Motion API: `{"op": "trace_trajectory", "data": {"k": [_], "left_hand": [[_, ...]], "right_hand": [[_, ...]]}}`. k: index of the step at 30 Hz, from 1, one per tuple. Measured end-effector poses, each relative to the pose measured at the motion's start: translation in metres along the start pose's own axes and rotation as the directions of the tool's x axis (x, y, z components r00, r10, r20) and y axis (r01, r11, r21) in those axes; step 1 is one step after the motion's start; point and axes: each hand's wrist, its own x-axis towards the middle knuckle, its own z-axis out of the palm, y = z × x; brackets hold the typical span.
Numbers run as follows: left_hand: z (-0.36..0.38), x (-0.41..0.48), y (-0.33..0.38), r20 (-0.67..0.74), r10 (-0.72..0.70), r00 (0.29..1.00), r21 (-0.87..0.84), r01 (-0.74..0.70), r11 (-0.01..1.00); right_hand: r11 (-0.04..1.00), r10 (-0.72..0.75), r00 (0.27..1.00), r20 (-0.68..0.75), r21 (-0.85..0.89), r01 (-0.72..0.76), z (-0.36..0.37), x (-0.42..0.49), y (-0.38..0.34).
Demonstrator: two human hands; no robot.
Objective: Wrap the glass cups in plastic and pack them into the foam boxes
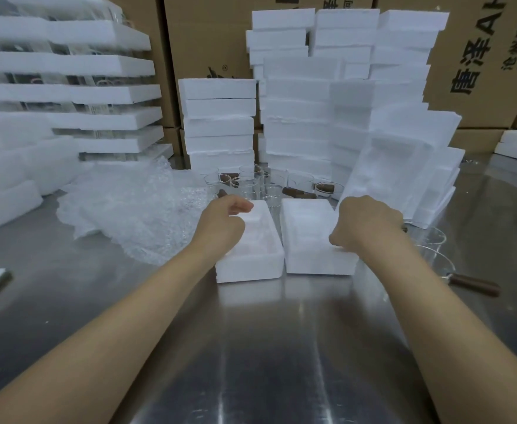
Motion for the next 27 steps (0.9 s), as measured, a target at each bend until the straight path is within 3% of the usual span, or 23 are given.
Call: {"op": "trace_trajectory", "data": {"k": [7, 10, 12, 14, 17, 21, 27], "left_hand": [[-0.001, -0.005, 0.011, 0.086, -0.009, 0.996, 0.065, 0.003, 0.998], [-0.003, -0.014, 0.018, 0.008, 0.147, 0.989, 0.225, -0.145, 0.963], [-0.004, -0.024, 0.029, 0.021, 0.325, 0.945, 0.373, -0.309, 0.875], [-0.001, -0.034, 0.04, 0.166, 0.429, 0.888, 0.461, -0.454, 0.762], [0.014, -0.048, 0.045, 0.382, 0.445, 0.81, 0.564, -0.586, 0.583], [0.033, -0.055, 0.032, 0.517, 0.45, 0.728, 0.645, -0.677, 0.355], [0.035, -0.047, 0.024, 0.537, 0.504, 0.676, 0.664, -0.707, 0.242]], "right_hand": [[0.992, -0.121, 0.992, -0.019, 0.029, 0.121, 0.009, 0.005, -0.007], [0.992, -0.093, 0.994, -0.056, 0.086, 0.097, 0.004, 0.004, -0.003], [0.989, -0.042, 0.987, -0.156, 0.13, 0.063, -0.006, 0.003, 0.003], [0.992, 0.028, 0.979, -0.204, 0.124, -0.002, -0.015, 0.004, 0.016], [0.982, 0.161, 0.981, -0.111, 0.117, -0.148, -0.018, 0.009, 0.04], [0.973, 0.17, 0.984, 0.06, 0.149, -0.177, -0.009, 0.013, 0.05], [0.972, 0.175, 0.984, -0.032, 0.164, -0.168, -0.009, 0.013, 0.044]]}}
